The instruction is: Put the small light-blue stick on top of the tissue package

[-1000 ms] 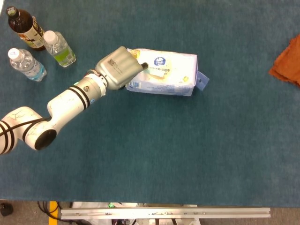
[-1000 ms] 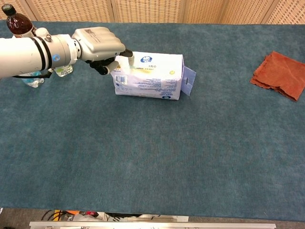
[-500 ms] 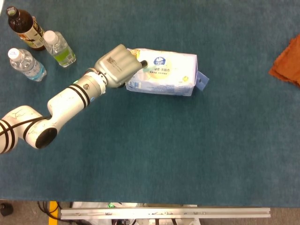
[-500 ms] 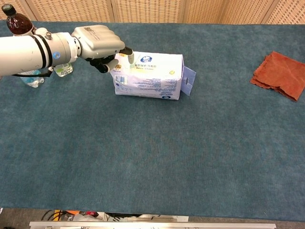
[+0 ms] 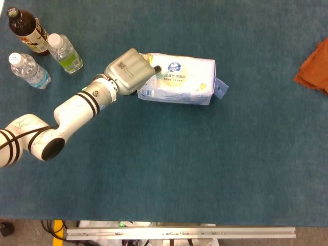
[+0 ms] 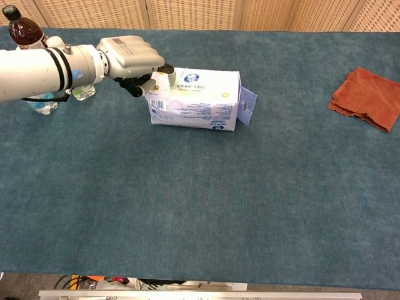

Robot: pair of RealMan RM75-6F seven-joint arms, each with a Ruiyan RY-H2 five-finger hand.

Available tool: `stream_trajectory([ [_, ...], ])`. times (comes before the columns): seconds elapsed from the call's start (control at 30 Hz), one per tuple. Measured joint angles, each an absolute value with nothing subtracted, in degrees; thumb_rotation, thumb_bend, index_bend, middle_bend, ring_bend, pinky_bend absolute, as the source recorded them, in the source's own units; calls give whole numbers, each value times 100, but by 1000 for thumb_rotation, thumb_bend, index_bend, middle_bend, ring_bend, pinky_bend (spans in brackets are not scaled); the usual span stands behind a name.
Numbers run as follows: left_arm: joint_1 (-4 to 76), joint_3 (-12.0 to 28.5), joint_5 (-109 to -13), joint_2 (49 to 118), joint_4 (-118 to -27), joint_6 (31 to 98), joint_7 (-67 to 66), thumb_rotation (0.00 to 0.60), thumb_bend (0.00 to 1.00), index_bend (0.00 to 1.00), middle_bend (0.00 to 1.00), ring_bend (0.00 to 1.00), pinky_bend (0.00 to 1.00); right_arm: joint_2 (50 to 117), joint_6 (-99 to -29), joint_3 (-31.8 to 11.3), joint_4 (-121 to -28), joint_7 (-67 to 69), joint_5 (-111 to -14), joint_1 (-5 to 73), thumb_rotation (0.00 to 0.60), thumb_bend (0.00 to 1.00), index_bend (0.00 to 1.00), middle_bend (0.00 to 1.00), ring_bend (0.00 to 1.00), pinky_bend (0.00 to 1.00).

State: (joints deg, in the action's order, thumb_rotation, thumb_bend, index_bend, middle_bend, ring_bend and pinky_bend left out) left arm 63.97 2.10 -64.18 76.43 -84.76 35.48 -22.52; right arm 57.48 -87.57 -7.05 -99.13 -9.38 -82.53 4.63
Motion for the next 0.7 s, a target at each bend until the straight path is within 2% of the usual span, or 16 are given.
stream_trajectory([
  [0.7,6398,195,-6393,7694,-8692,3695,-2492,600,691,245,909,959,931,5716,-8821,-701,-9920,-891,-8268,402,600,432,229,352,341,393],
])
